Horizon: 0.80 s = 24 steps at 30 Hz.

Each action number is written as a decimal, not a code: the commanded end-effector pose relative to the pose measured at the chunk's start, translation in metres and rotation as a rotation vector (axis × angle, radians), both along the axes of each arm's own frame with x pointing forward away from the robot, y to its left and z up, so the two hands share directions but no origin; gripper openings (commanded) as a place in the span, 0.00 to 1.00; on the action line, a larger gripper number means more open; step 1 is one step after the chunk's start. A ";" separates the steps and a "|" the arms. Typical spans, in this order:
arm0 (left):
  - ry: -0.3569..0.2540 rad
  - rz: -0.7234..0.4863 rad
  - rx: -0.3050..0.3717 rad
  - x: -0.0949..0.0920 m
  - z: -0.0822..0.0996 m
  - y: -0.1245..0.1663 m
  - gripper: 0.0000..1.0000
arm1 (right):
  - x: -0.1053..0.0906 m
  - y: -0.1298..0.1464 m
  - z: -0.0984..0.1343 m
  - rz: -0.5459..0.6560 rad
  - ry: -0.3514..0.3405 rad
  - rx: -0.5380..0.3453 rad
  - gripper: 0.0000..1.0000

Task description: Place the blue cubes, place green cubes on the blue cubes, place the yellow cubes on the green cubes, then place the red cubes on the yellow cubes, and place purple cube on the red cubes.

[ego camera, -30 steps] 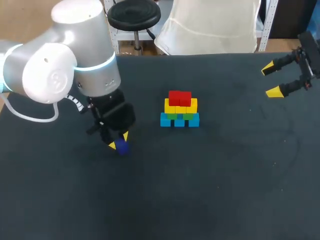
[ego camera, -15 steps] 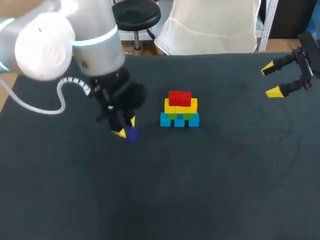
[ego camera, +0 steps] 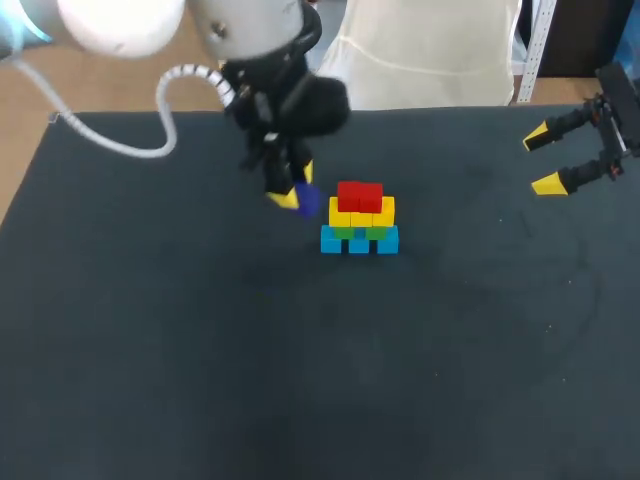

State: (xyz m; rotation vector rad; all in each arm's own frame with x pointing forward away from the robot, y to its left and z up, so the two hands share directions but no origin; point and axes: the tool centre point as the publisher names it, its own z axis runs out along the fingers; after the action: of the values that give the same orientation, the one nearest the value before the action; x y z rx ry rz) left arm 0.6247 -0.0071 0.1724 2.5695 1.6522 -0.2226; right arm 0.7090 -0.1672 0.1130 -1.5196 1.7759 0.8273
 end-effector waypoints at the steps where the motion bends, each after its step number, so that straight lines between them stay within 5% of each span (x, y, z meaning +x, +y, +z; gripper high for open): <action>1: 0.022 -0.003 0.053 0.021 0.006 -0.025 0.00 | 0.001 0.000 0.000 0.001 -0.001 0.002 1.00; 8: 0.037 0.073 0.059 0.043 0.002 -0.048 0.00 | 0.001 0.000 0.000 0.001 -0.001 0.002 1.00; 15: 0.065 0.148 -0.057 0.056 -0.014 -0.063 0.00 | 0.001 0.000 0.000 0.001 -0.001 0.002 1.00; 24: 0.095 0.206 -0.047 0.066 -0.035 -0.073 0.00 | 0.001 0.000 0.000 0.001 -0.001 0.002 1.00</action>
State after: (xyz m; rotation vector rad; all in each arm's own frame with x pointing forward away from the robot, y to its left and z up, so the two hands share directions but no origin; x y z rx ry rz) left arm 0.6833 -0.0772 0.1426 2.3500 1.8926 -0.3542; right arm 0.7090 -0.1672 0.1130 -1.5196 1.7759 0.8274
